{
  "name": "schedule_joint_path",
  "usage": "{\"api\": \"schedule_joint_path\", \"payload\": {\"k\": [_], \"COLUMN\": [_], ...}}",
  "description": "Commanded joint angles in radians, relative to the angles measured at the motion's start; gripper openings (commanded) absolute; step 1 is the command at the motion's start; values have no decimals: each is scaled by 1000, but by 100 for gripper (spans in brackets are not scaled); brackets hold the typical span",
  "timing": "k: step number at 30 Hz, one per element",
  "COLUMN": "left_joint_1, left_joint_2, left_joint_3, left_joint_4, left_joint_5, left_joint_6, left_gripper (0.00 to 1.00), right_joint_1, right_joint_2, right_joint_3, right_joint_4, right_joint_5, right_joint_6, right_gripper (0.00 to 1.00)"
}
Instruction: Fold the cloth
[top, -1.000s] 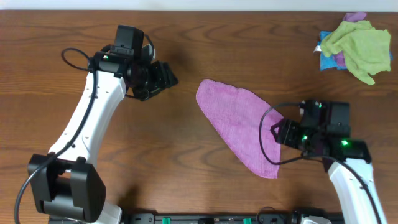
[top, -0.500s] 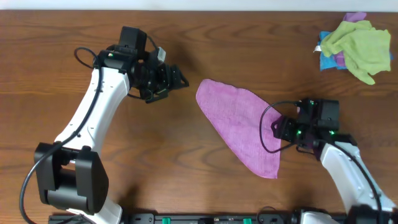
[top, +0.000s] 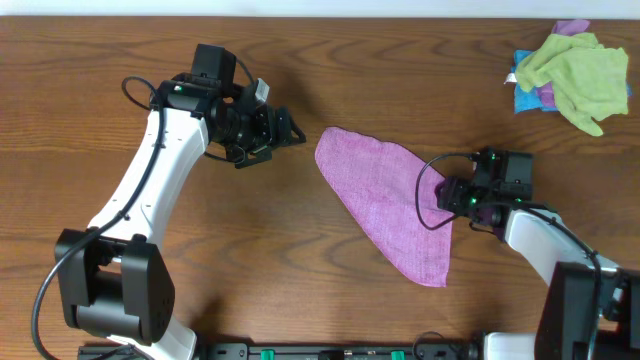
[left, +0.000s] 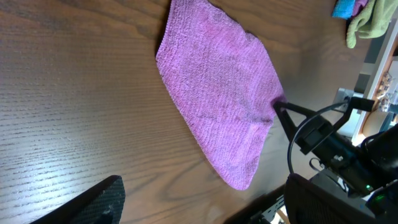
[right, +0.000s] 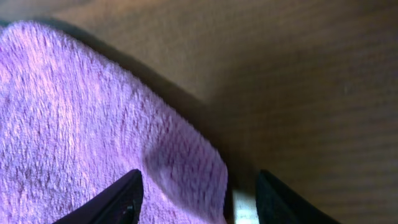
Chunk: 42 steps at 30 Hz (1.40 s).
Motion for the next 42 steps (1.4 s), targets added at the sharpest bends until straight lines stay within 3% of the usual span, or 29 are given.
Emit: {"api": "schedule_joint_path", "payload": {"k": [1, 14, 19, 23, 32, 42], "left_joint_1": [0, 1, 1, 1, 1, 1], "left_joint_2": [5, 5, 5, 5, 5, 5], "left_joint_3": [21, 21, 21, 21, 21, 21], "left_joint_4": [-3, -5, -5, -4, -4, -4], "left_joint_5": [7, 6, 3, -8, -28, -27], "left_joint_6": [18, 18, 18, 19, 22, 22], "left_gripper": [83, 83, 83, 83, 83, 83], "right_joint_1": [-5, -5, -5, -2, -2, 21], "right_joint_2": [18, 86, 97, 97, 105, 278], "right_joint_3": [-4, -4, -2, 43, 245, 416], "right_joint_4": [23, 144, 226, 314, 318, 319], "right_joint_5": [3, -44, -83, -104, -84, -67], "right_joint_6": [22, 67, 67, 106, 107, 106], "right_gripper": [56, 22, 2, 1, 1, 1]}}
